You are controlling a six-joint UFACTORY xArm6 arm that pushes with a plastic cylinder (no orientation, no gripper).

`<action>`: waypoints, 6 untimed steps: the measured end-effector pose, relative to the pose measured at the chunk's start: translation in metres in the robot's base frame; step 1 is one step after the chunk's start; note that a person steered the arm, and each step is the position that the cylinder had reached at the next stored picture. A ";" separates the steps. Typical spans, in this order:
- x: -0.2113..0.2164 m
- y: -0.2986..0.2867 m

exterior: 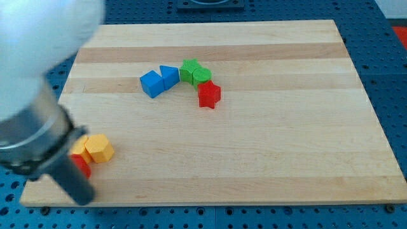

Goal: Move the red circle towards right

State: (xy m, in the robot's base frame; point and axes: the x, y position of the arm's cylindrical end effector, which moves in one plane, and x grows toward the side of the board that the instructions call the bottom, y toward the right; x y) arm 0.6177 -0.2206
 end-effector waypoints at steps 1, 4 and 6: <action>0.000 -0.064; -0.038 -0.017; -0.039 0.086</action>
